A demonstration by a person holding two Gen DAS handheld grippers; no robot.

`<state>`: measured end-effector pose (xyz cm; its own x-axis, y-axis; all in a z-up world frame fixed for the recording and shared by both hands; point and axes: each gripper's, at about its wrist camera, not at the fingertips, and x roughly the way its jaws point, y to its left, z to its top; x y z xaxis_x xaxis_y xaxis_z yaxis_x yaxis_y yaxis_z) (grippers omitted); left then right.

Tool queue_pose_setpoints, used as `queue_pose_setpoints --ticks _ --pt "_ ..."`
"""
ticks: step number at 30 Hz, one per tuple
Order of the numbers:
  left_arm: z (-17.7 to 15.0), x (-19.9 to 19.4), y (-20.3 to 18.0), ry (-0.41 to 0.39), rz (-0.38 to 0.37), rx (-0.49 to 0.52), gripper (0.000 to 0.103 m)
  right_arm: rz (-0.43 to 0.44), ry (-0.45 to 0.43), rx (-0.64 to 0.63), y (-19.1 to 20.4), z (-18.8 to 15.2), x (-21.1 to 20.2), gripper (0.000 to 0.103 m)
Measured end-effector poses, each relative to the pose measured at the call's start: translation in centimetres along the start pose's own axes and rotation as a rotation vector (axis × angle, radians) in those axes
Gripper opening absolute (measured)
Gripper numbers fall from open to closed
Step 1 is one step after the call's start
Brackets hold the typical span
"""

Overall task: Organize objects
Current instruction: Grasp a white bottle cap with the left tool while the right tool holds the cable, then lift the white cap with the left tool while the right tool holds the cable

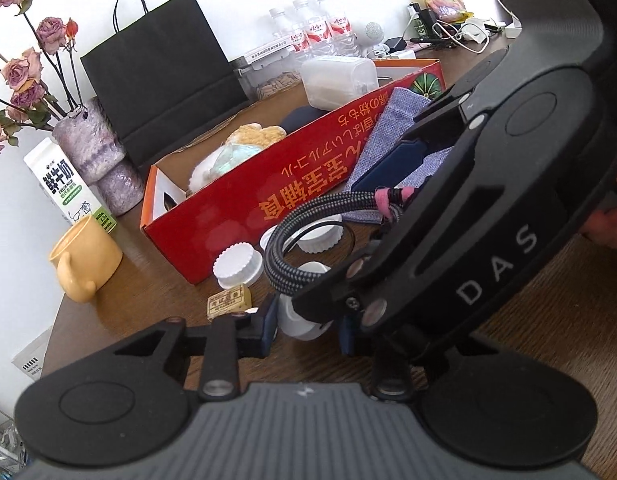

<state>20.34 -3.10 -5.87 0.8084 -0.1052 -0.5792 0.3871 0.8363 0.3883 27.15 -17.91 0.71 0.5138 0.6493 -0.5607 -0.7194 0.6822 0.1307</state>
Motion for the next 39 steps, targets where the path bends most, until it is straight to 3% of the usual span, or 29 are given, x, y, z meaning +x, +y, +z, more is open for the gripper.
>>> queue_pose_setpoints --ticks 2,8,19,22,39 --pt "-0.2 0.0 0.1 0.001 -0.001 -0.010 0.017 -0.016 -0.013 0.009 -0.2 0.1 -0.2 0.088" --pt "-0.5 -0.1 0.5 0.001 0.000 -0.025 0.017 -0.094 -0.023 0.058 -1.5 0.2 -0.1 0.088" --pt "-1.0 -1.0 0.8 -0.001 0.013 -0.038 0.017 -0.222 0.043 -0.056 -0.3 -0.5 1.5 0.088" --pt "-1.2 -1.3 1.0 -0.001 0.024 -0.045 0.017 -0.282 0.059 -0.138 0.8 -1.1 2.1 0.086" --pt "-3.0 -4.2 2.9 -0.005 0.081 -0.105 0.017 -0.312 0.037 -0.163 1.7 -1.4 2.0 0.086"
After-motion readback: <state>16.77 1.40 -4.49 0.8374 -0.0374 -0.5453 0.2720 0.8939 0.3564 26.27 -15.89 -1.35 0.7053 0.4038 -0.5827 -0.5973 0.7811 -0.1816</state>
